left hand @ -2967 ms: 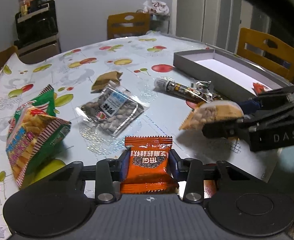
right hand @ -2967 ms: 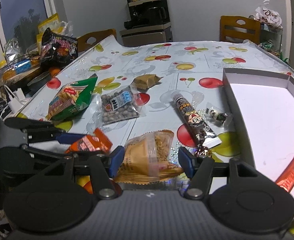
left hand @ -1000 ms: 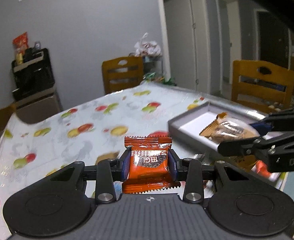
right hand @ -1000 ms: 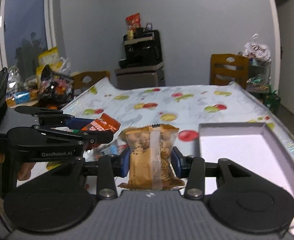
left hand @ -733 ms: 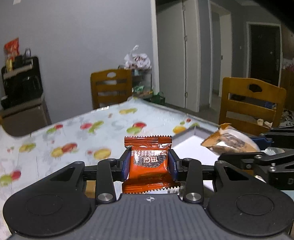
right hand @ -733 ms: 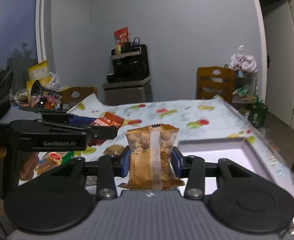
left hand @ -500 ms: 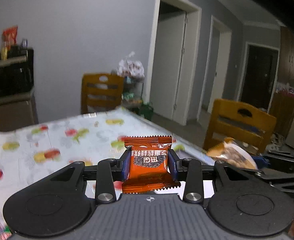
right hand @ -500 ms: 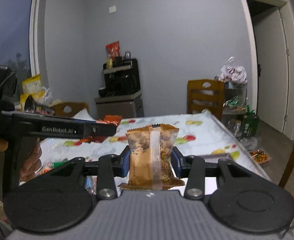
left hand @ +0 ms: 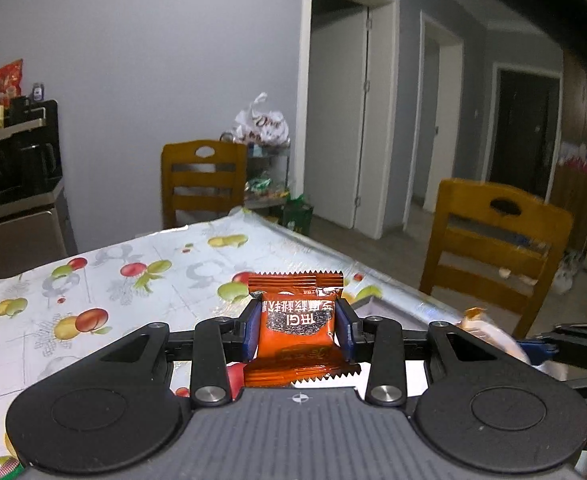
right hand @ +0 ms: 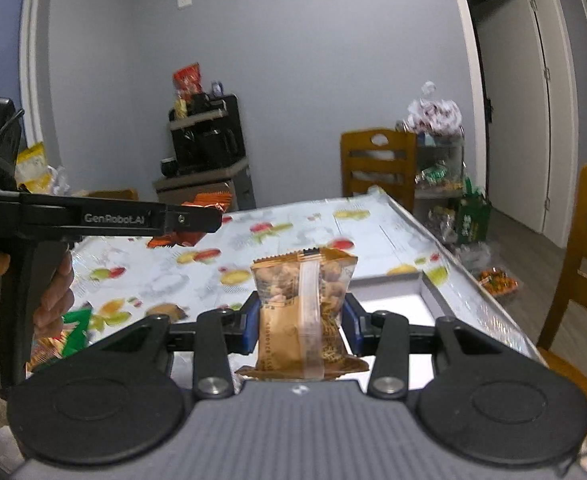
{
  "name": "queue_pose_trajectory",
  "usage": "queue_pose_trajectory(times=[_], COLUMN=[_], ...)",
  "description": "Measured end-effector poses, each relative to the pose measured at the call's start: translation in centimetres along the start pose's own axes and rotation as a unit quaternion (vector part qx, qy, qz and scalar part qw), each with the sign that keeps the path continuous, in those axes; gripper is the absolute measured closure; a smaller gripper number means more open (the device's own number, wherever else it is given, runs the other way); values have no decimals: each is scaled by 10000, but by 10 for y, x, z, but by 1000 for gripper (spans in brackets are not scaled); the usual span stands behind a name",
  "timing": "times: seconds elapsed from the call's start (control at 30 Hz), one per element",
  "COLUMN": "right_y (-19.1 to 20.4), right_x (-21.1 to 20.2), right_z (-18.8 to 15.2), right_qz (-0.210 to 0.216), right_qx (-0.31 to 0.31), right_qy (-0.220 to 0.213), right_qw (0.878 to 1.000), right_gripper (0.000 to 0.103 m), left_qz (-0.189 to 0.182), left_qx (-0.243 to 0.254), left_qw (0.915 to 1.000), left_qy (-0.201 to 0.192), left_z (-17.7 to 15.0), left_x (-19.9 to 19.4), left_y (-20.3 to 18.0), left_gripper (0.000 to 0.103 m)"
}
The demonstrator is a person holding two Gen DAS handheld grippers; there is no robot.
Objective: Organize snacks
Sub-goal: 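Lift both held snacks off the table toward the white box, then lower both snacks into the white box and open both grippers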
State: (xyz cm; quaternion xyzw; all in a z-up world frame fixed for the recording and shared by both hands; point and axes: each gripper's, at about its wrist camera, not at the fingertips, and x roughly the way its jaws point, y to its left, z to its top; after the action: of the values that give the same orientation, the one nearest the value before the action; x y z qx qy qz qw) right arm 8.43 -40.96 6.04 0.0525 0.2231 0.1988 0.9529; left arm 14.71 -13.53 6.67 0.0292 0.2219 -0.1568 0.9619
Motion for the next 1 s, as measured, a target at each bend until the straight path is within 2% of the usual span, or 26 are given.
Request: queue_pose_trajectory(times=[0.3, 0.53, 1.0], right_y=[-18, -25, -24], right_x=[40, 72, 107], right_z=[-21, -34, -44], right_qz=[-124, -126, -157], right_qx=[230, 280, 262], right_qy=[437, 934, 1266], right_qw=[9987, 9952, 9915], right_gripper=[62, 62, 62], left_qz=[127, 144, -11], left_qx=[189, 247, 408], left_qw=[9988, 9966, 9933], left_qy=[432, 779, 1084], left_z=[-13, -28, -43], left_x=[53, 85, 122], left_y=[-9, -18, -29], left_gripper=[64, 64, 64])
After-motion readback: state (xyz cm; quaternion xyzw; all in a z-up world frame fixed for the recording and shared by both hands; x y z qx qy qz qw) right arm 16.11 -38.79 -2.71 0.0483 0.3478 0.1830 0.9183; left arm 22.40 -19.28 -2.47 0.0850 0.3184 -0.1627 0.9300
